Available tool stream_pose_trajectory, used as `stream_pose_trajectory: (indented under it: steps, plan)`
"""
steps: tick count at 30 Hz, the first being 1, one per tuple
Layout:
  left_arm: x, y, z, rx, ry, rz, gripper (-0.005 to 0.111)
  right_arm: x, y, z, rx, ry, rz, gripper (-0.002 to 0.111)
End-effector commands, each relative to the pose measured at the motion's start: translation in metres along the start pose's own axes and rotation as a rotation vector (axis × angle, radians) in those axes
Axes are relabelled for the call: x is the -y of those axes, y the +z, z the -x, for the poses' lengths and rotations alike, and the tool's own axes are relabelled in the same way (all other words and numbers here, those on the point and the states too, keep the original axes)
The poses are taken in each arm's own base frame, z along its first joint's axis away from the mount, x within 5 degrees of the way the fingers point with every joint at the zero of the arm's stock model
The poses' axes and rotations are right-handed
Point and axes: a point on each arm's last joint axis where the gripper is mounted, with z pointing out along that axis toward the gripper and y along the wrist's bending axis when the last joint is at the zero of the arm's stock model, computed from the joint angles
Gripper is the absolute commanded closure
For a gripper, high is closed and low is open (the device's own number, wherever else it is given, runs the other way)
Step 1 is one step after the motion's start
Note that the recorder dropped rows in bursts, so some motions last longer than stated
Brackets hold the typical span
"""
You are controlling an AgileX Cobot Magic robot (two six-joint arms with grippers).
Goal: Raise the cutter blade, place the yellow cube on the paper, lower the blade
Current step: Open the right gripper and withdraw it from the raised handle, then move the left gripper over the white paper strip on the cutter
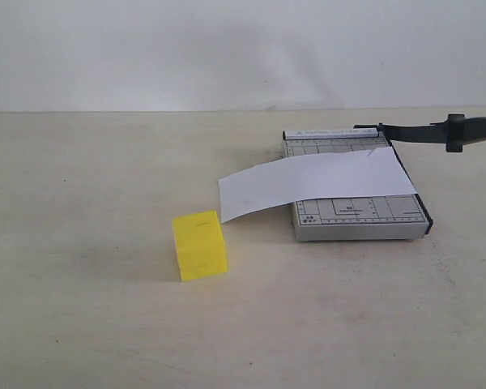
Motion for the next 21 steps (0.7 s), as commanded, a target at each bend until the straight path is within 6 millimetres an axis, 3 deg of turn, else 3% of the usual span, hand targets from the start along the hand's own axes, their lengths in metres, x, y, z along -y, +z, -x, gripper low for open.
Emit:
stream_pose_trajectory:
  steps: [1, 3, 4, 6, 8, 9, 12, 13, 15, 18, 21]
  plan:
    - [-0.001, -0.001, 0.013, 0.146, 0.017, 0.014, 0.102, 0.000, 0.000, -0.002, -0.006, 0.014, -0.001, 0.108]
    - [0.002, -0.006, 0.035, 0.327, 0.002, 0.018, 0.102, 0.000, 0.000, -0.002, -0.009, 0.014, 0.000, 0.108]
    - [0.012, -0.013, 0.055, 0.425, 0.003, -0.007, 0.102, 0.000, 0.000, -0.002, -0.008, 0.012, 0.000, 0.108]
    - [0.035, -0.010, 0.084, 0.405, 0.067, -0.022, 0.102, 0.001, 0.000, -0.002, -0.003, 0.012, -0.002, 0.108]
    - [0.068, 0.009, 0.118, 0.274, 0.315, -0.023, 0.102, 0.001, 0.000, -0.001, 0.003, 0.005, -0.005, 0.108]
    - [0.086, 0.028, 0.138, 0.161, 0.430, -0.037, 0.102, 0.001, 0.000, -0.001, 0.003, 0.005, -0.005, 0.108]
    - [0.122, 0.091, 0.166, -0.241, 0.523, -0.118, 0.102, 0.001, 0.000, -0.001, 0.003, 0.005, -0.005, 0.108]
    - [0.125, 0.122, 0.160, -0.476, 0.495, -0.155, 0.102, 0.001, 0.000, -0.001, 0.003, -0.007, -0.005, 0.108]
    - [0.128, 0.166, 0.147, -0.716, 0.449, -0.260, 0.102, 0.001, 0.000, -0.001, 0.003, -0.007, -0.005, 0.108]
    - [0.132, 0.204, 0.125, -0.832, 0.431, -0.356, 0.102, 0.001, 0.000, -0.001, 0.003, -0.011, -0.005, 0.108]
    - [0.144, 0.228, 0.092, -0.928, 0.436, -0.416, 0.102, 0.001, 0.000, -0.001, 0.003, -0.012, -0.005, 0.108]
